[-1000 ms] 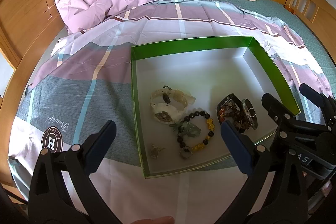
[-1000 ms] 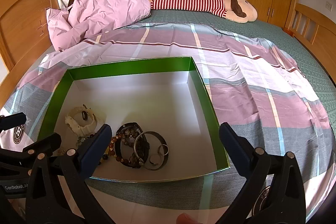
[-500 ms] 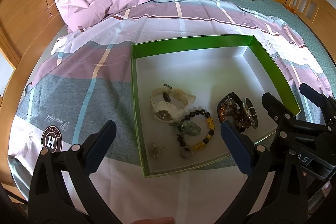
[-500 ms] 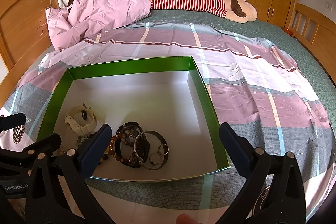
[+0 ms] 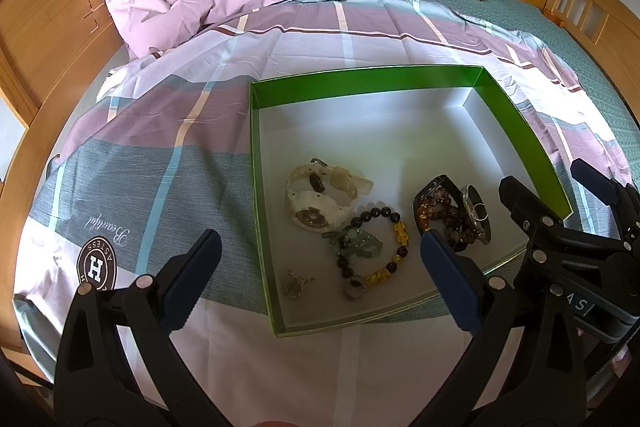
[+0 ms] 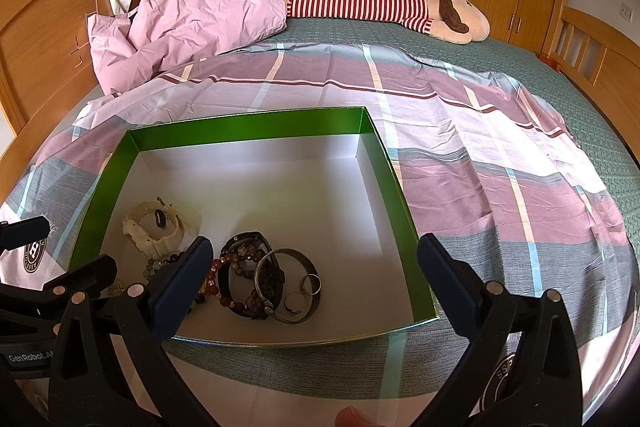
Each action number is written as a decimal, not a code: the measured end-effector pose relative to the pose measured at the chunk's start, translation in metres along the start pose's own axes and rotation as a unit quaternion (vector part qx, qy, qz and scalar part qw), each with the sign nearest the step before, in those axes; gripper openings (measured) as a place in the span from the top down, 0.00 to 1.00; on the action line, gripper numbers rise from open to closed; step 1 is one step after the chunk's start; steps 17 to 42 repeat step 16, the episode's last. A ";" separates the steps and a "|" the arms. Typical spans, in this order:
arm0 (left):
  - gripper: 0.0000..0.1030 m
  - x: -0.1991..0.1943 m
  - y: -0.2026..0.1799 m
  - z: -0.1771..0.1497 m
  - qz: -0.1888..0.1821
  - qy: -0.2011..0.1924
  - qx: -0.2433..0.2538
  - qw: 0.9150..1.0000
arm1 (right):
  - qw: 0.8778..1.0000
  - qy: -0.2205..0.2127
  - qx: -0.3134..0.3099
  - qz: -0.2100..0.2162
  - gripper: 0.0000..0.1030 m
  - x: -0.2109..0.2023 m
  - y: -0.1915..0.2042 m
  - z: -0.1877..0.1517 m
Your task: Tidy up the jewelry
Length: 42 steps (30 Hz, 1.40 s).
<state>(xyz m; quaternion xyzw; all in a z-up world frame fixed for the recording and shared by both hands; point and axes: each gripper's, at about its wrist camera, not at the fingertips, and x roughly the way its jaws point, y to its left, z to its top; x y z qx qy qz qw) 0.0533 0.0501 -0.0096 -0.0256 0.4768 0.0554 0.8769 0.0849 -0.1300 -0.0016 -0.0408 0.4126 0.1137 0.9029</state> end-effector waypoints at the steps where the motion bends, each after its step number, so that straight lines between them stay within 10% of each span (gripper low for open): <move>1: 0.04 0.000 0.000 0.000 0.000 0.000 0.000 1.000 | 1.000 0.000 0.000 0.000 0.03 0.000 0.000 0.000; 42: 0.04 0.001 -0.001 0.000 -0.001 0.005 -0.001 1.000 | 1.000 0.002 -0.004 -0.003 0.03 0.003 -0.003 -0.004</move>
